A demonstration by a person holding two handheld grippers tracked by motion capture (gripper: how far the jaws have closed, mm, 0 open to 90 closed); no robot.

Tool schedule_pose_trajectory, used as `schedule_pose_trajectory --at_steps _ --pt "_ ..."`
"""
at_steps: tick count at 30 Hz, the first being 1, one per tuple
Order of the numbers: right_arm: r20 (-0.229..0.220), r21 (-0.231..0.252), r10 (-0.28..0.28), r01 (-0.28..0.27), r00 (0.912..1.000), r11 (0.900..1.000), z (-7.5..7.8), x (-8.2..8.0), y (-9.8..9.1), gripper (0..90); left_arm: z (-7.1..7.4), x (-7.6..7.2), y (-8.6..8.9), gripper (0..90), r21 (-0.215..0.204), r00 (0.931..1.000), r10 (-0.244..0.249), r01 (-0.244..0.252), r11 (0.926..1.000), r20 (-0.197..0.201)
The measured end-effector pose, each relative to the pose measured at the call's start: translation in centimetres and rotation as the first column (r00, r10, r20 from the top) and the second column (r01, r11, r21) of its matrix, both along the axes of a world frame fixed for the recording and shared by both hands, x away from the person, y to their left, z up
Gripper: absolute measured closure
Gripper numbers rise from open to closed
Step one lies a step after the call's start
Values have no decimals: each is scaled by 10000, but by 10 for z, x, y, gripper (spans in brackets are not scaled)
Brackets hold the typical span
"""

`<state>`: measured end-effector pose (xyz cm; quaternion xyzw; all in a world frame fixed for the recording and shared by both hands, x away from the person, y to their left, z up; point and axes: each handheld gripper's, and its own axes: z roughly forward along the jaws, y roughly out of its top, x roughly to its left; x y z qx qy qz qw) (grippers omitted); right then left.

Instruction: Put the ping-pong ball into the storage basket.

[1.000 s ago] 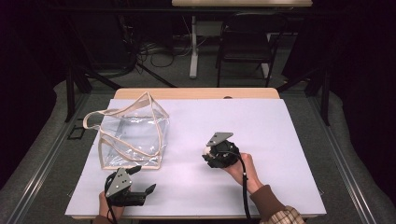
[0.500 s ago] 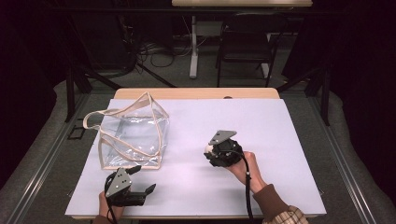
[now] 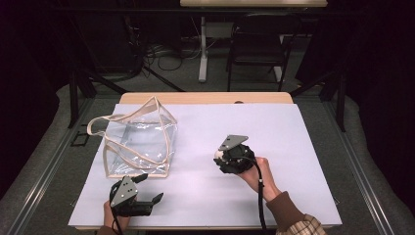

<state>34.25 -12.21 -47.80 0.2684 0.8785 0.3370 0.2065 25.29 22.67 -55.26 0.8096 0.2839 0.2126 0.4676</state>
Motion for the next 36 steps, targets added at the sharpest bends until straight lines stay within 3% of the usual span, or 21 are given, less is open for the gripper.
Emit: schedule_pose_trajectory --at_steps 36 --pt "421 -9 25 -25 9991 10000 34 3 -2 511 0 0 0 161 -12 10000 1 -1 10000 24"
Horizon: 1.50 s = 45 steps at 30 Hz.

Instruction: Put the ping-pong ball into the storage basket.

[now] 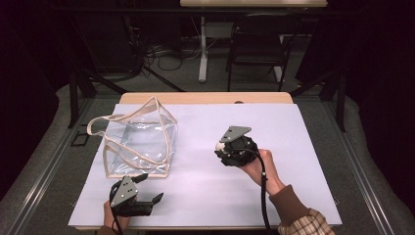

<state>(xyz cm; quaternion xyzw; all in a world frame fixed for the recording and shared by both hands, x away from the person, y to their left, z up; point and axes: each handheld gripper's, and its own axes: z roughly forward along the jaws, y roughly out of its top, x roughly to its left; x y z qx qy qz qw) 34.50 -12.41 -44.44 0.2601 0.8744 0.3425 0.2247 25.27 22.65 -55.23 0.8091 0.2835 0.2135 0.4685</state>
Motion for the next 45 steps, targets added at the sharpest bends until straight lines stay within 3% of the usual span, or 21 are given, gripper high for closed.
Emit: schedule_pose_trajectory --at_steps 45 --pt "254 52 33 -35 9997 10000 34 6 2 512 0 0 0 161 -21 10000 -1 1 10000 -6"
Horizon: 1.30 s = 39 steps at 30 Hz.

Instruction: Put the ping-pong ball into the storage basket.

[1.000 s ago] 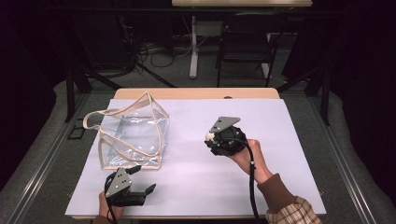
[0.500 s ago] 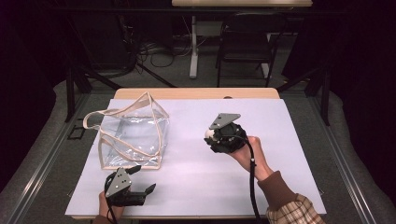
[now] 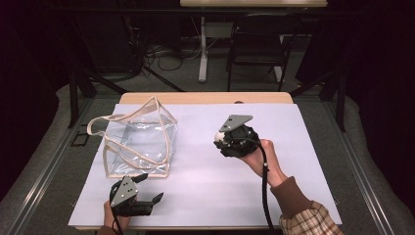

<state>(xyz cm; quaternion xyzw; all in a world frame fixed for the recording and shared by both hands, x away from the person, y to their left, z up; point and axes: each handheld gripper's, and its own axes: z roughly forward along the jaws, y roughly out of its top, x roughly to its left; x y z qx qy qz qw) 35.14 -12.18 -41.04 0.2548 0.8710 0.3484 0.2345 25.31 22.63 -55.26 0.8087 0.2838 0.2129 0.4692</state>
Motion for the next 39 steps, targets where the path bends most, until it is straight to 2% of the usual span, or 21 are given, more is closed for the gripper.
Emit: schedule_pose_trajectory --at_steps 23,39 --pt "178 -119 -53 55 9998 9999 18 5 3 512 0 1 0 161 -8 10000 -9 9 10000 3" --pt "224 -105 -51 53 9997 9999 25 13 10 512 0 0 0 161 -28 10000 -4 4 10000 14"
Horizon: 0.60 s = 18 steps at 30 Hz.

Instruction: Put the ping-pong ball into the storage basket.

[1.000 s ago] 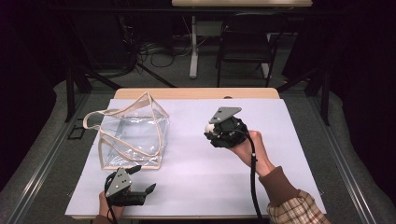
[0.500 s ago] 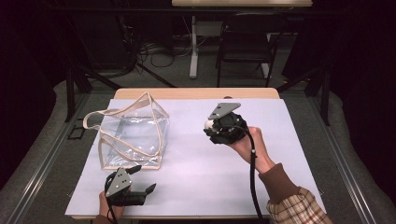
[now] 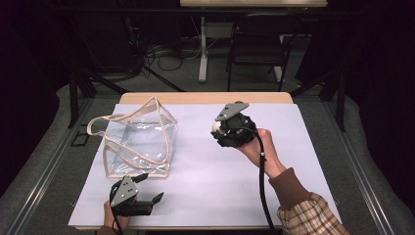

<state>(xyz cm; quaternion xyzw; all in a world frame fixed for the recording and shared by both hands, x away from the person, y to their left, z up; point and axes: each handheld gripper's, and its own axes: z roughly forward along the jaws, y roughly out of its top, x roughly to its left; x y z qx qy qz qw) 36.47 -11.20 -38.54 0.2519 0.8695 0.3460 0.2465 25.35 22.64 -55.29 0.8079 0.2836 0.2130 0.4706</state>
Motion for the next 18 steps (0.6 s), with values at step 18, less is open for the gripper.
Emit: schedule_pose_trajectory --at_steps 18 --pt "-26 -114 109 -109 9999 9999 6 9 13 512 0 0 0 161 24 10000 -13 13 10000 7"
